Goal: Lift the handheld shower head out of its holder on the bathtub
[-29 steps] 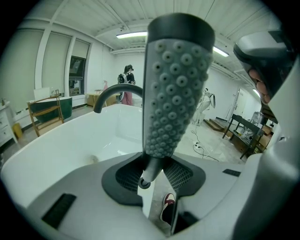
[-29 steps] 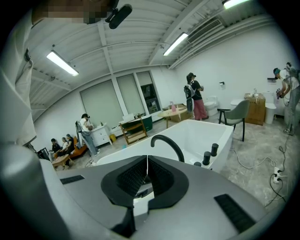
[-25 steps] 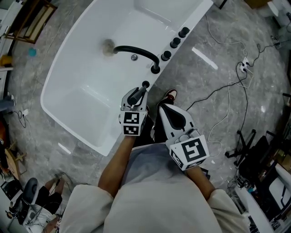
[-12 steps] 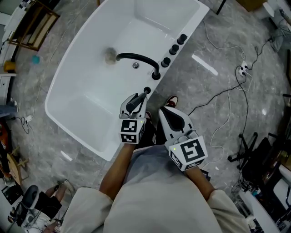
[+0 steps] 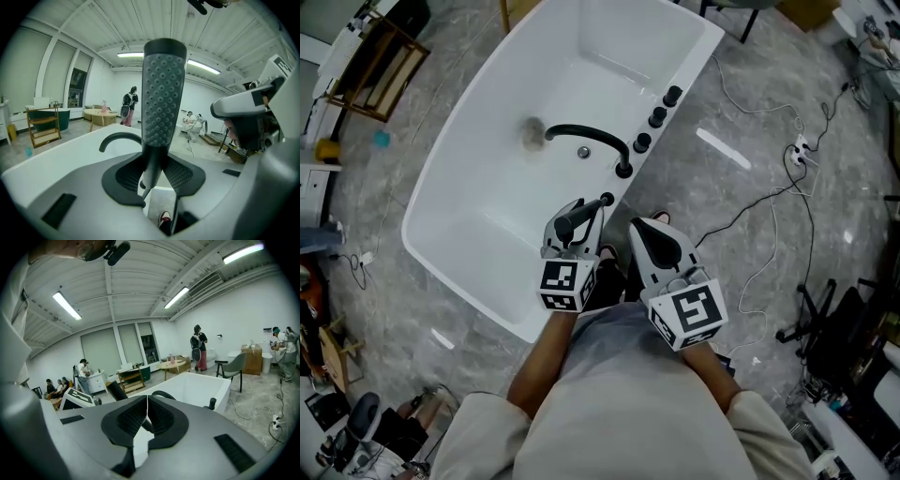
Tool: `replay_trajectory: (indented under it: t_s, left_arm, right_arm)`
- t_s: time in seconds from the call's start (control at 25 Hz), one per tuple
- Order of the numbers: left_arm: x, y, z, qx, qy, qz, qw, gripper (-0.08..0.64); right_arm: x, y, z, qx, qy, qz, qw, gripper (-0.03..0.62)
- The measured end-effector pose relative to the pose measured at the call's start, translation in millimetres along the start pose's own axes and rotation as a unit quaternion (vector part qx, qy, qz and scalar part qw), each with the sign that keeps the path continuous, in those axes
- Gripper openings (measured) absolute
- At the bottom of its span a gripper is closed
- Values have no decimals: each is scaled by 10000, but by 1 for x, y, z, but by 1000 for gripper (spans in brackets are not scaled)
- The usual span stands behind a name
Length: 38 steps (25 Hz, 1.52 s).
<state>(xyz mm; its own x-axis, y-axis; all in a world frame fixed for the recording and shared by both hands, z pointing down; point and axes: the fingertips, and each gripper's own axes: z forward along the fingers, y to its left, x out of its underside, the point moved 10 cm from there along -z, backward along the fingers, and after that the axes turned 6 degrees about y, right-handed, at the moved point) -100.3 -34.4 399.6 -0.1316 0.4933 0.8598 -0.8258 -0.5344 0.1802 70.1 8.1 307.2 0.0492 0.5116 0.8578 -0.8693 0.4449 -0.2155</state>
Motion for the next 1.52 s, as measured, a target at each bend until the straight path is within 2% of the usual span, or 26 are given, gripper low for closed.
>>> replay_trajectory:
  t_s: [0.36,0.56,0.92,1.52]
  left_arm:
    - [-22,3,-20,44,-320,175,9993,140]
    - [-28,1,-29,186,-387,110,9990,140]
    - [-48,-10,-50,404,-680,299,9964,140]
    - [-68,-15,-85,421,-987,396,9934,140]
  right_arm:
    - [-11,5,-4,171,-210,-163,9995,18]
    - [-15,14,-6,158,-254,-284,9992,18]
    - [-23,24,-15,217,-411,-366,9983,18]
    - [-31,39,-17,186,-517,-520,9971,18]
